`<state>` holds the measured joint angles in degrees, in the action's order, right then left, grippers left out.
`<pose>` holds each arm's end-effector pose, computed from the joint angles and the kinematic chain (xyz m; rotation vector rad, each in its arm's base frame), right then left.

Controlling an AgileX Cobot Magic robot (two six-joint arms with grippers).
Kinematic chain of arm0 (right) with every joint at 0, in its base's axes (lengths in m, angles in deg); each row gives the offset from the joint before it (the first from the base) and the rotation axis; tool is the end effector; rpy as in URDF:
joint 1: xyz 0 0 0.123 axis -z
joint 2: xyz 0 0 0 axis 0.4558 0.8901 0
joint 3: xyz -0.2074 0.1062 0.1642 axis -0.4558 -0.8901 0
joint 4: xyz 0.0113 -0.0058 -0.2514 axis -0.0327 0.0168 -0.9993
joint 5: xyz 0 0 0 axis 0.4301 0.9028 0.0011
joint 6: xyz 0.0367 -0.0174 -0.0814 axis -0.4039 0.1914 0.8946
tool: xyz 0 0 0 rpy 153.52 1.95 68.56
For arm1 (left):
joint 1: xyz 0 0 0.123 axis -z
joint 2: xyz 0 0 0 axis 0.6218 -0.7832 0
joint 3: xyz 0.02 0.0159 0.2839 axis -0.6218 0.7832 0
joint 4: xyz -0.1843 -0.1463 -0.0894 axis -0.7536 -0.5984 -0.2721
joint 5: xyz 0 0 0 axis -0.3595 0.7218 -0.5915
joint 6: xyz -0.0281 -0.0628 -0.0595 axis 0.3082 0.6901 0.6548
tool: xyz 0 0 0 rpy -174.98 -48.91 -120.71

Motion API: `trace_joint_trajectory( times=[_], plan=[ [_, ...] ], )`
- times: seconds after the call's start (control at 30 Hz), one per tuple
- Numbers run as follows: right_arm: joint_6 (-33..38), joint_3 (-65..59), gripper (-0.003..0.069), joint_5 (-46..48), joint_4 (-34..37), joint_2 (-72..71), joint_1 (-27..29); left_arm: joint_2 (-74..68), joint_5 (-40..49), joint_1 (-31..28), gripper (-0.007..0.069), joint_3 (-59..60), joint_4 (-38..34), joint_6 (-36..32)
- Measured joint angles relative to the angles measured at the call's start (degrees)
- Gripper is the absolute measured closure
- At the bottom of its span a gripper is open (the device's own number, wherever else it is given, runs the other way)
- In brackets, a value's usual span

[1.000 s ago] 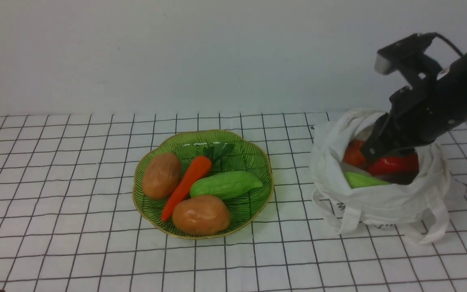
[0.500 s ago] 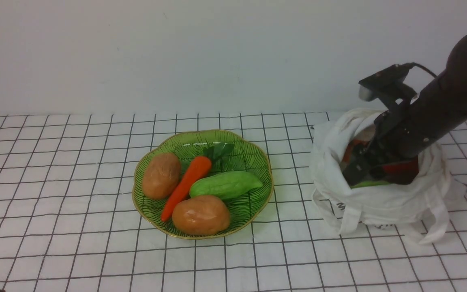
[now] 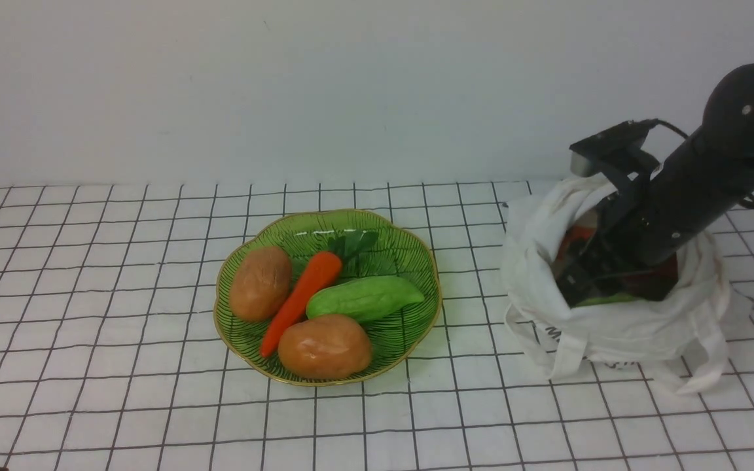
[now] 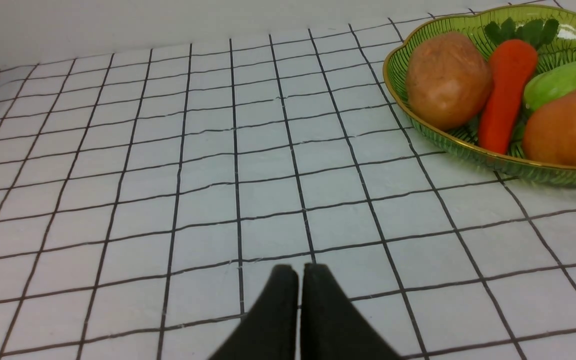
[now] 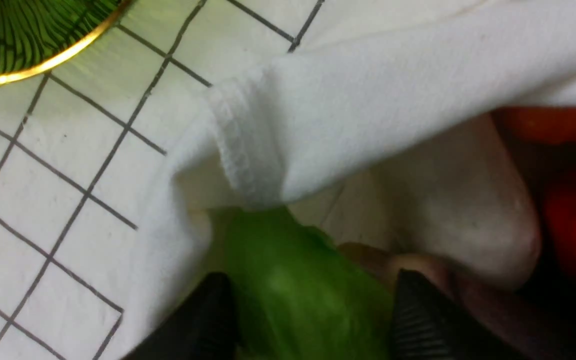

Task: Take vegetables from bag on white checkered tablecloth place on plate.
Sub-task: 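Reach into the cloth bag and grasp the green vegetable inside with the right gripper, then take the green vegetable out of the bag and place it on the plate with the right gripper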

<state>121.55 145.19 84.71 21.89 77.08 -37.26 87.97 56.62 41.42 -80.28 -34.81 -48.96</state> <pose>0.3532 0.0897 0.2195 -0.8969 2.7374 0.3824 0.0523 -0.0009 0.1700 0.1124 1.8814 0.0400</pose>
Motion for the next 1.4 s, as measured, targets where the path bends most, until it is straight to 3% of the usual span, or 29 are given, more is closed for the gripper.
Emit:
trace_joint_trajectory(
  times=[0.03, 0.07, 0.2, 0.5, 0.7, 0.87, 1.03, 1.17, 1.4],
  plan=[
    [-0.65, 0.07, 0.0419, 0.0, -0.05, 0.14, 0.0, 0.0, 0.0, 0.0, 0.0633, 0.0, 0.0, 0.0],
    [-0.91, 0.19, 0.0429, 0.0, -0.17, 0.16, 0.0, 0.0, 0.0, 0.0, 0.0633, 0.0, 0.0, 0.0],
    [-1.97, 1.8, 0.0415, 1.41, -1.69, 0.36, 0.0, 0.0, 0.0, 0.0, 0.0633, 0.0, 0.0, 0.0],
    [-12.48, 12.66, 0.0415, 10.4, -9.59, 0.36, 0.0, 0.0, 0.0, 0.0, 0.0633, 0.0, 0.0, 0.0],
    [-13.54, 16.04, 0.0415, 12.64, -10.95, -2.83, 0.0, 0.0, 0.0, 0.0, 0.0633, 0.0, 0.0, 0.0],
    [-13.54, 16.7, 0.0416, 11.36, -10.61, -7.43, 0.0, 0.0, 0.0, 0.0, 0.0633, 0.0, 0.0, 0.0],
    [-11.24, 16.7, 0.0416, 7.37, -3.6, -11.26, -0.18, 0.0, 0.0, 0.0, 0.0633, 0.0, 0.0, 0.0],
    [-5.04, 16.8, 0.0416, 2.78, 1.32, -11.61, -5.16, 0.0, 0.0, 0.0, 0.0633, 0.0, 0.0, 0.0],
    [-3.36, 16.8, 0.0416, -8.27, 2.58, -6.16, -16.75, 0.0, 0.0, 0.0, 0.0633, 0.0, 0.0, 0.0]
  ],
)
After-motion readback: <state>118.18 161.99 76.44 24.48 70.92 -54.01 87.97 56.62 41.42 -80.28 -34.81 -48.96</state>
